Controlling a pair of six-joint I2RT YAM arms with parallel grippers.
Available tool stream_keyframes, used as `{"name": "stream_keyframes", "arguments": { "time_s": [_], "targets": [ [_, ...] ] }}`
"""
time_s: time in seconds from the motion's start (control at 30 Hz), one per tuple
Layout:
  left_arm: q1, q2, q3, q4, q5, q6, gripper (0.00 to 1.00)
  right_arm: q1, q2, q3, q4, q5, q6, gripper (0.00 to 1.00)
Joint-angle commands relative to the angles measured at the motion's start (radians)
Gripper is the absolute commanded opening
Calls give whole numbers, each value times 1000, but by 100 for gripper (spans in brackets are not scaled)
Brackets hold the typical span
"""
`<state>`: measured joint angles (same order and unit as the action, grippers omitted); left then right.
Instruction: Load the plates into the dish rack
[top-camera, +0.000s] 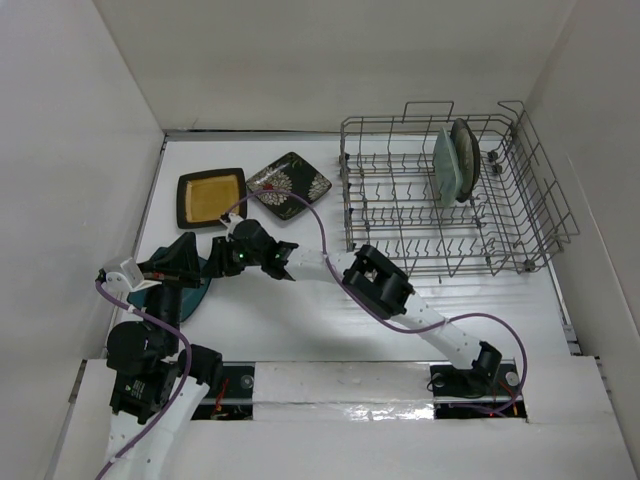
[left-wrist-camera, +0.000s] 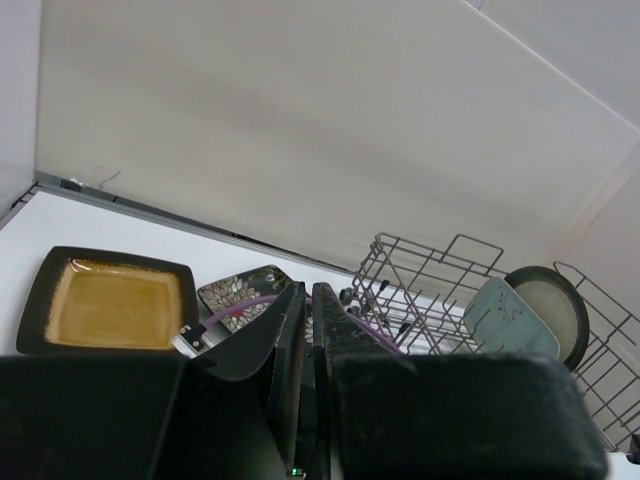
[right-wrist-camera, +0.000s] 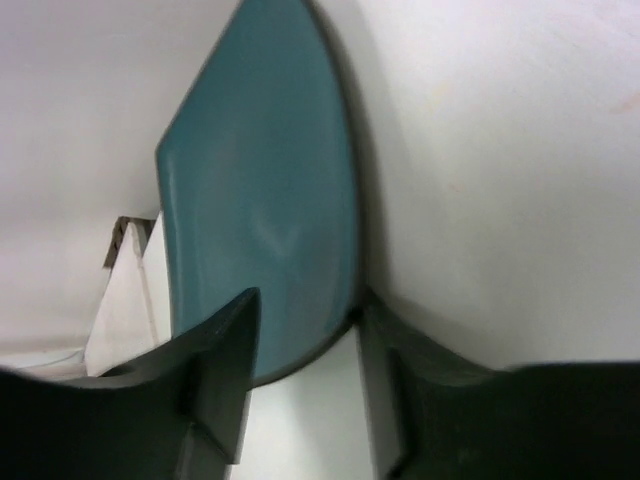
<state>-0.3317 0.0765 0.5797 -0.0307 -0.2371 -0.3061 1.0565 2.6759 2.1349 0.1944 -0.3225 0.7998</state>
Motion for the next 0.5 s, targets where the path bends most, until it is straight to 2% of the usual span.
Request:
{"name": "stream_keyframes", "arguments": {
  "time_s": [0.0,0.03,0.13,0.23,0.47],
  "targets": [
    [3,-7,14,35,12,12,6,-15,47,31,25,-55,30,37],
    [3,-9,12,35,13,12,6,-15,50,28,31,-56,44,24],
    [3,-14,12,34,16,10,6,-15,39,-4,54,-34,56,13],
    [3,-12,12,35,18,9,6,-15,-11,-107,123,-4,67,5],
    [3,-1,14,37,41,5,6,-15,-211,-443,278,45,53,5]
  ]
}}
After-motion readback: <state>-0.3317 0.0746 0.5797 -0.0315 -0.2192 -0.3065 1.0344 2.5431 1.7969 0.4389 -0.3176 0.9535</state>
